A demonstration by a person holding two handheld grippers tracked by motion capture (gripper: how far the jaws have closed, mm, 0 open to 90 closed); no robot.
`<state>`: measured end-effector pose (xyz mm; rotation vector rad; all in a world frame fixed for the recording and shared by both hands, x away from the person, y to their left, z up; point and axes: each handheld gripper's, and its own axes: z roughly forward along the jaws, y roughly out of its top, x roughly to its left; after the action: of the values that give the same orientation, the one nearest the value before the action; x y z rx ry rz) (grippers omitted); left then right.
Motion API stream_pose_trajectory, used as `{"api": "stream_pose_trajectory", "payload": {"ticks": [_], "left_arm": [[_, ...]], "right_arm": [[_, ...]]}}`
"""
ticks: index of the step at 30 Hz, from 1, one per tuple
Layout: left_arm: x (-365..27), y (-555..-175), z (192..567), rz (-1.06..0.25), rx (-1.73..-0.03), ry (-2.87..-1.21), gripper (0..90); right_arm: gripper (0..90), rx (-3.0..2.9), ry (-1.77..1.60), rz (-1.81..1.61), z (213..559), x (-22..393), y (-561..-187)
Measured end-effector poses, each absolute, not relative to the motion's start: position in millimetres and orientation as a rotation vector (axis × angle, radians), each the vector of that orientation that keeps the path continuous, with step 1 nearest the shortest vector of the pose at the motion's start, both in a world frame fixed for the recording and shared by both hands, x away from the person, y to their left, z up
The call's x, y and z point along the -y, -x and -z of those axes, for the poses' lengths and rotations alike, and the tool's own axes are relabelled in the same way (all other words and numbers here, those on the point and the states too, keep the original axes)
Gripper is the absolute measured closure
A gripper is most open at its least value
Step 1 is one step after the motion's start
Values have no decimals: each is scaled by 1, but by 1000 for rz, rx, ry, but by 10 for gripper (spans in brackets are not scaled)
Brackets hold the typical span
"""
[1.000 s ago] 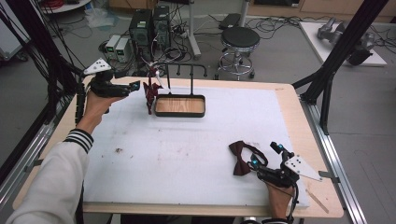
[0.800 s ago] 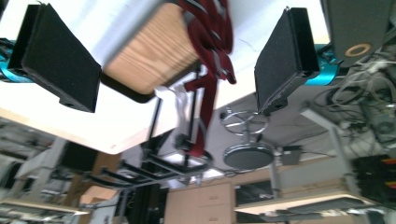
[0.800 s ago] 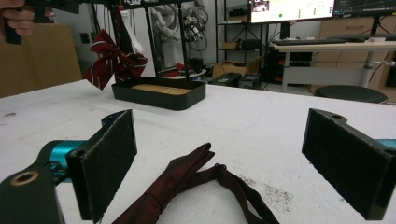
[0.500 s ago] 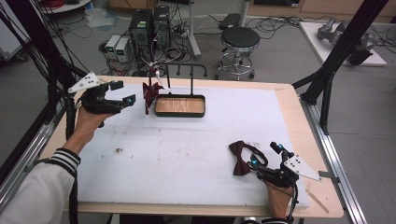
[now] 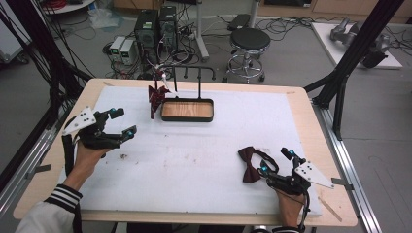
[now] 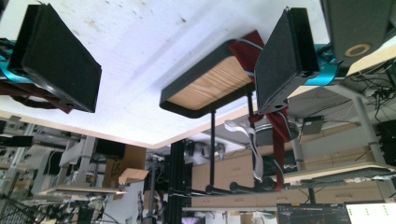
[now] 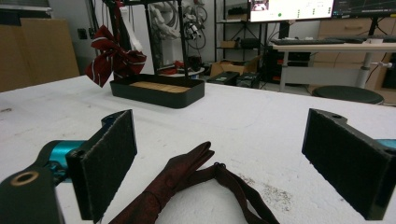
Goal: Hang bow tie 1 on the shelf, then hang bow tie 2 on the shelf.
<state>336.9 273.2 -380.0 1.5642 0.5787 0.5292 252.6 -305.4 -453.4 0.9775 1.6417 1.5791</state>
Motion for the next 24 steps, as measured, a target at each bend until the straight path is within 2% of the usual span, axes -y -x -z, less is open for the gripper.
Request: {"api": "stream_pose_trajectory", "payload": {"ticks": [15,24], "left_arm": [[-274,-308,418,-552,-585,-1554,153],[-276,-305,419,-570,-585,-1553,153]], "right_arm": [[93,-1640,-982,-1577,453,305,-252],[92,-1642,-979,-1578,453,305,-252]]}}
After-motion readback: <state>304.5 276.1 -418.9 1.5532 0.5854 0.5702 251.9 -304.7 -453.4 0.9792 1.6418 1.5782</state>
